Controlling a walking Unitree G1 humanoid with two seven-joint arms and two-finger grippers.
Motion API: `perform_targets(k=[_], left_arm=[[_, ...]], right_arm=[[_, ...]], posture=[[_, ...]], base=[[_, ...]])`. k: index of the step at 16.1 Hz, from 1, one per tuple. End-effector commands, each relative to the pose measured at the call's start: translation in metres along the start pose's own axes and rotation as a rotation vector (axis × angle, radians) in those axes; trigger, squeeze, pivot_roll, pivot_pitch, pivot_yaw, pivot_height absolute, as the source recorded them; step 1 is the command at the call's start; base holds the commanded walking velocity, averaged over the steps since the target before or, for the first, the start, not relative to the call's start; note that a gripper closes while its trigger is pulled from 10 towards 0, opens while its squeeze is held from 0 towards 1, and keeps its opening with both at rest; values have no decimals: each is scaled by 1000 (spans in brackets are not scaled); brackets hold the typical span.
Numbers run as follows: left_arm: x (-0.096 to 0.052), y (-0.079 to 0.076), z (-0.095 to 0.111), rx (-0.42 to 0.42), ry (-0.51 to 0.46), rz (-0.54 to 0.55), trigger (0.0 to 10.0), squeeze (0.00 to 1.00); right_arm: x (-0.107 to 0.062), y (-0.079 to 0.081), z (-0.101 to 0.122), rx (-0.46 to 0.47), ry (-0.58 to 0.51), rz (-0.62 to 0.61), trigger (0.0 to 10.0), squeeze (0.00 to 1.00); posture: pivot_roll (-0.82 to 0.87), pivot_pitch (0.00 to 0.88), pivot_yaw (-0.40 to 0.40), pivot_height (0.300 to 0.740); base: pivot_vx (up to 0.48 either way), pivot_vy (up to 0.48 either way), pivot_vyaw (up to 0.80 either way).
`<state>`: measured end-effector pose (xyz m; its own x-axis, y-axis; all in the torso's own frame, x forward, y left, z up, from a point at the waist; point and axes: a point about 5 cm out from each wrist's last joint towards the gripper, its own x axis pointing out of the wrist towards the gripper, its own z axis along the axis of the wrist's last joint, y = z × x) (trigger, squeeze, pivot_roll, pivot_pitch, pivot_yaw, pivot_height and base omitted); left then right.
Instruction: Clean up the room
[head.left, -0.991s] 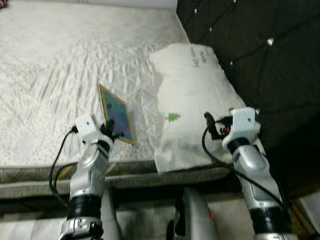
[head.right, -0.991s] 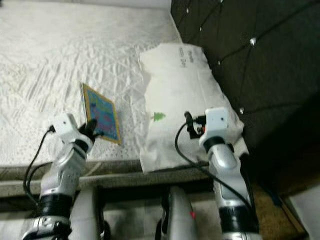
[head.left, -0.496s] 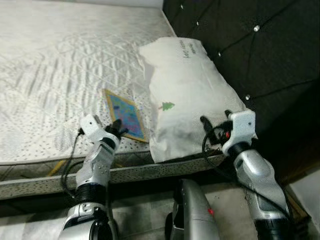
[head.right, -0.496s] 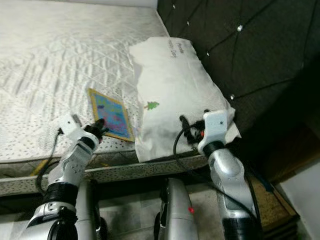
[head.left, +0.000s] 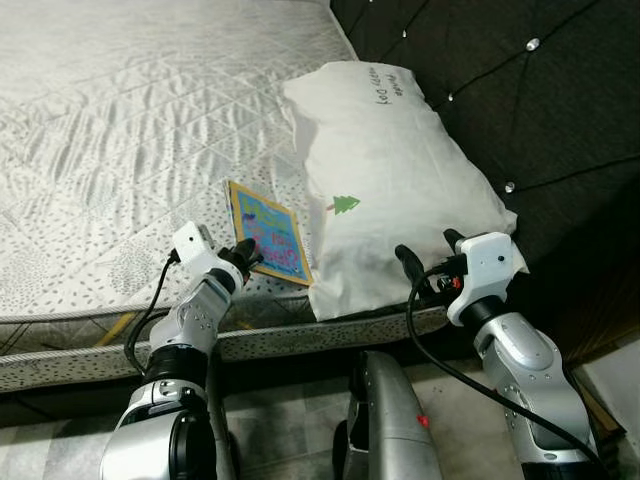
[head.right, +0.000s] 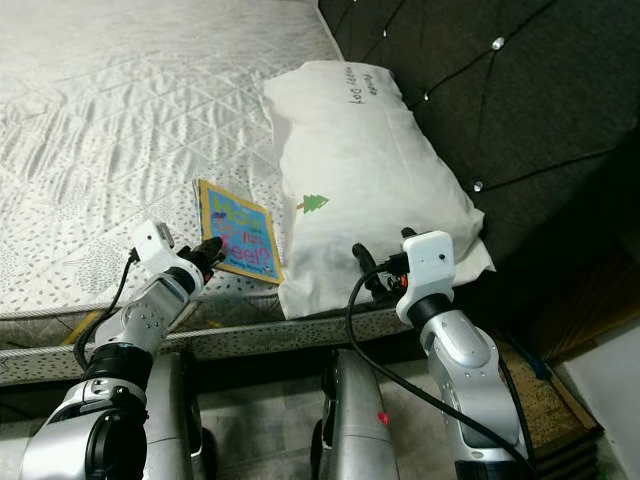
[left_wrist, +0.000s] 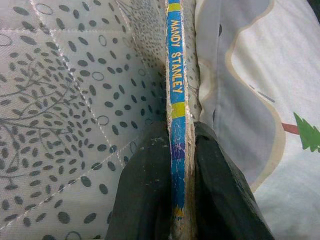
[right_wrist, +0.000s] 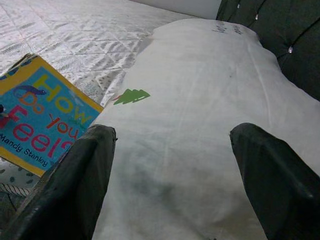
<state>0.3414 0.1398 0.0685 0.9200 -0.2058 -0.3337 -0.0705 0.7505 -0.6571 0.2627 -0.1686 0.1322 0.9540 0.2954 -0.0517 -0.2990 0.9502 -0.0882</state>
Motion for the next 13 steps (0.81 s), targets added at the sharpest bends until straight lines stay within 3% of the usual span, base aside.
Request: perform_targets(k=[1, 5, 10, 11, 12, 13], left_arm=[[2, -4, -27, 19, 146, -11, 10000, 0], [0, -7, -32, 40, 207, -90, 10000, 0], [1, -5, -33, 49, 212, -85, 10000, 0], [1, -2, -33, 50, 215, -71, 10000, 125], [1, 0, -34, 56, 216, -55, 10000, 616], [0, 1, -34, 60, 217, -54, 10000, 1000]], right_arm=[[0, -3, 5, -16, -7, -5, 10000, 0], [3, -5, 6, -21, -7, -15, 10000, 0], [4, -4, 6, -23, -7, -18, 10000, 0], [4, -4, 6, -23, -8, -19, 10000, 0], [5, -5, 7, -24, -9, -19, 10000, 0], [5, -4, 7, -24, -10, -19, 10000, 0]], posture=[[-98, 110, -125, 535], [-95, 110, -125, 535], [-97, 107, -124, 535], [-97, 105, -125, 535], [-97, 104, -125, 535], [-97, 104, -125, 535]], base=[[0, 0, 0], [0, 0, 0], [0, 0, 0], [0, 0, 0], [0, 0, 0], [0, 0, 0]])
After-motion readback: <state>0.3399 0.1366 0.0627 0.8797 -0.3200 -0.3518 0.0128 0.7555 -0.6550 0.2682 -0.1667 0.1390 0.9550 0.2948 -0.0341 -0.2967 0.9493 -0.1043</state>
